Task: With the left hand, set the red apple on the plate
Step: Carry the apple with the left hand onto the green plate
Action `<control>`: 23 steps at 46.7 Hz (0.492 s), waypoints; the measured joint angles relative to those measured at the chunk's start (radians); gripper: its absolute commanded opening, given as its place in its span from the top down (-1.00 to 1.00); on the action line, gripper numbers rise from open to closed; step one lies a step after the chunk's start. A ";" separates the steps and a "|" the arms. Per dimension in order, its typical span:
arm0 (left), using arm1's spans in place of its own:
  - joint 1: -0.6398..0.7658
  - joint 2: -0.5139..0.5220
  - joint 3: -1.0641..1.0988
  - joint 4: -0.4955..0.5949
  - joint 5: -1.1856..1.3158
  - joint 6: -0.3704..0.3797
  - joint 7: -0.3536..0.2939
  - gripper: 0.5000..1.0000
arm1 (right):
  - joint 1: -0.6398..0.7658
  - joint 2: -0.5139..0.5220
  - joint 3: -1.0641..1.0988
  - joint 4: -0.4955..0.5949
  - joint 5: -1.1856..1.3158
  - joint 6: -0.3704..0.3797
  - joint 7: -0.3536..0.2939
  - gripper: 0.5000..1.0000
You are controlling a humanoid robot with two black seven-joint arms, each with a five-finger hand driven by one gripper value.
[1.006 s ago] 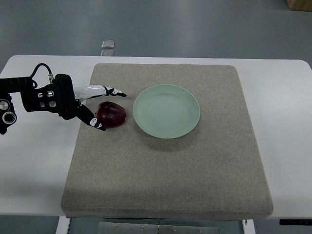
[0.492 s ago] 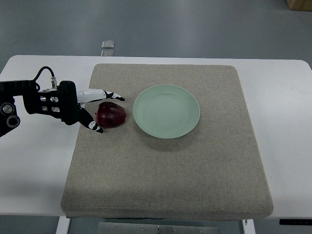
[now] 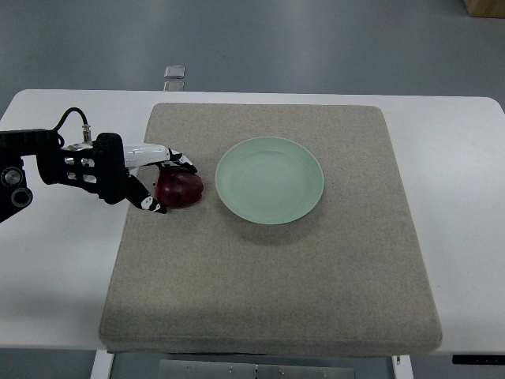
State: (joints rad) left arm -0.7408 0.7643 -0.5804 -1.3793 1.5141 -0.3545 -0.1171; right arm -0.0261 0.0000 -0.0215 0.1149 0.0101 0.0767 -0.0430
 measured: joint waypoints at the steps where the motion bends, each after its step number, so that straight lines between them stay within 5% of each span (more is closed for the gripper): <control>1: 0.000 0.001 0.000 0.000 0.000 0.000 -0.002 0.71 | 0.000 0.000 0.000 0.000 0.000 0.000 0.000 -0.71; 6: -0.001 0.009 -0.001 0.000 0.000 0.002 -0.007 1.00 | 0.000 0.000 0.000 -0.001 0.000 0.000 0.000 -0.71; 23: -0.079 0.079 -0.022 -0.001 -0.043 0.006 -0.041 1.00 | 0.000 0.000 0.000 0.000 0.000 0.000 0.000 -0.71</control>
State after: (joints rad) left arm -0.8199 0.8429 -0.6023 -1.3798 1.4710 -0.3489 -0.1579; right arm -0.0260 0.0000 -0.0215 0.1149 0.0096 0.0767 -0.0430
